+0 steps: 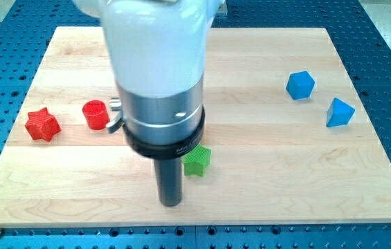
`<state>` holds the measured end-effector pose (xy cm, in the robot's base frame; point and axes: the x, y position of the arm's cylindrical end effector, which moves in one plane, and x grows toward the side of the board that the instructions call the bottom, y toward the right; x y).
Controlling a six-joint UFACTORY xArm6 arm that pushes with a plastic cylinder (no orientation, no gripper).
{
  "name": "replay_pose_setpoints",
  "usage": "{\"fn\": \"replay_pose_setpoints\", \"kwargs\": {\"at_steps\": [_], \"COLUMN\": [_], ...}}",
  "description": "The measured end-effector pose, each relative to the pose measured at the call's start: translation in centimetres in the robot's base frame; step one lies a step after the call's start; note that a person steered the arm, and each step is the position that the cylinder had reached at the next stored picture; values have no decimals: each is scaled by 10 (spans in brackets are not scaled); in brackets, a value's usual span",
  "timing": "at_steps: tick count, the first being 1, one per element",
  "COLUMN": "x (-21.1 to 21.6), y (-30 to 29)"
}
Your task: Slide the blue triangle vertically below the green star
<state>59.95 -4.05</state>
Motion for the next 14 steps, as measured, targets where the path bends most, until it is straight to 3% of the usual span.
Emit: {"fn": "replay_pose_setpoints", "kwargs": {"at_steps": [1,2,3,5,6,7,8,9,10,12,14], "x": [-14,-13,18,-42,-80,-114,-171,-163,-99,-25,3], "y": [-43,-43,-18,269,385,385,347,264,225,195,247]}}
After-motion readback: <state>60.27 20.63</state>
